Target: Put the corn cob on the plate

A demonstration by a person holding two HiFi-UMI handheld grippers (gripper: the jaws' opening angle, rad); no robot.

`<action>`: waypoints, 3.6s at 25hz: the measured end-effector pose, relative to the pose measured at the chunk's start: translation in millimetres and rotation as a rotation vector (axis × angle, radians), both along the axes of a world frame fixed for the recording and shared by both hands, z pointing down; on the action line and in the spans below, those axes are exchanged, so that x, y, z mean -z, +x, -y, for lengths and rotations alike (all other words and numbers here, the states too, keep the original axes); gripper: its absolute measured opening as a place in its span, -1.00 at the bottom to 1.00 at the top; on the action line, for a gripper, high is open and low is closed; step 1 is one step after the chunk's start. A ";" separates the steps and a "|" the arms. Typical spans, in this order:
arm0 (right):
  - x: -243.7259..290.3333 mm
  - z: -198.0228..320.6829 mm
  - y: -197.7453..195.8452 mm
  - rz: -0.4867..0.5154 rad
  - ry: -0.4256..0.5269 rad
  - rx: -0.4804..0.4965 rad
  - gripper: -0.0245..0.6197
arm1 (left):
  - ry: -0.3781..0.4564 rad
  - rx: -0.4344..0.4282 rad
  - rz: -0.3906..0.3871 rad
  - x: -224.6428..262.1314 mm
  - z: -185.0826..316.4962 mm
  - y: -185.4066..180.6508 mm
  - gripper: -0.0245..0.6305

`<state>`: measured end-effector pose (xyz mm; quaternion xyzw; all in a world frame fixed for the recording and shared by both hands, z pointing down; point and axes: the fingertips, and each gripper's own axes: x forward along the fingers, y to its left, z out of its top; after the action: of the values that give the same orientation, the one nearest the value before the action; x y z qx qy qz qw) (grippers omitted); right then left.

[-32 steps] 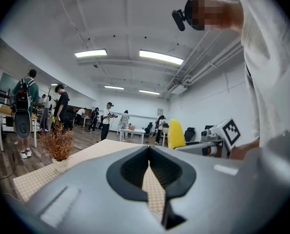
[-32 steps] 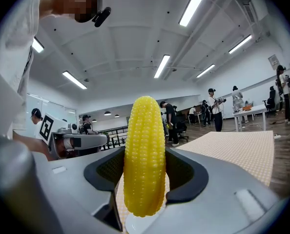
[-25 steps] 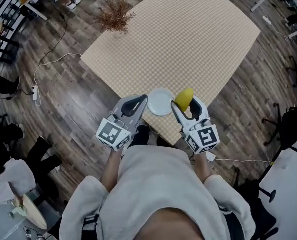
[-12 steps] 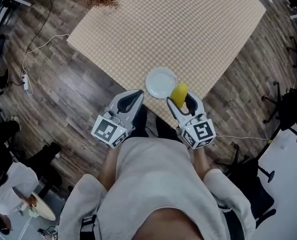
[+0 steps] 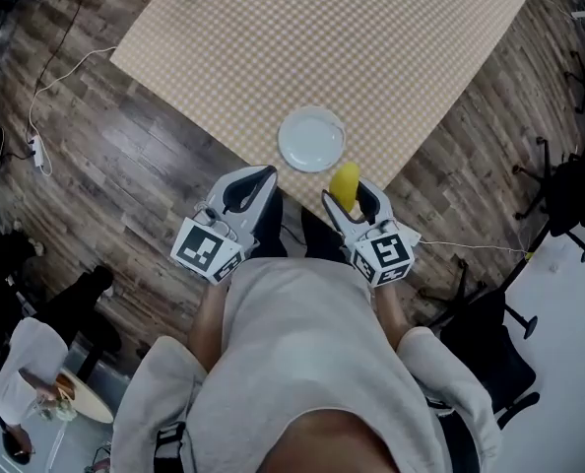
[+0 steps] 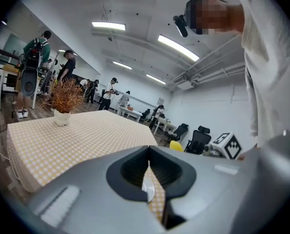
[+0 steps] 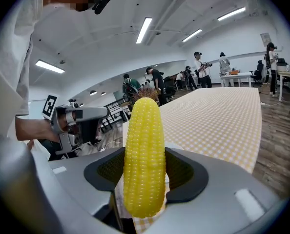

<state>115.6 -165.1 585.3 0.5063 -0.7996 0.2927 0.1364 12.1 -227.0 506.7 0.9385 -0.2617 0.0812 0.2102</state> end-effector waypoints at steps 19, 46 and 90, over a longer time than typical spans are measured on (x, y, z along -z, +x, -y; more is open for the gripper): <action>-88.2 92.4 -15.6 -0.102 -0.104 0.073 -0.15 | -0.014 0.098 -0.001 3.3 -6.8 -32.9 -0.90; -132.0 74.8 -44.3 -0.893 0.044 1.100 -0.15 | -0.015 0.147 -0.027 7.1 1.7 -50.2 -0.90; -71.0 103.1 -23.4 -0.621 0.108 0.764 -0.92 | 0.039 0.137 -0.017 25.4 -13.6 -27.3 -0.90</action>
<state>92.2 -268.2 656.3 0.2467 -0.8636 0.0151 0.4394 -15.2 -213.4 481.3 0.9229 -0.3252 0.0537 0.1993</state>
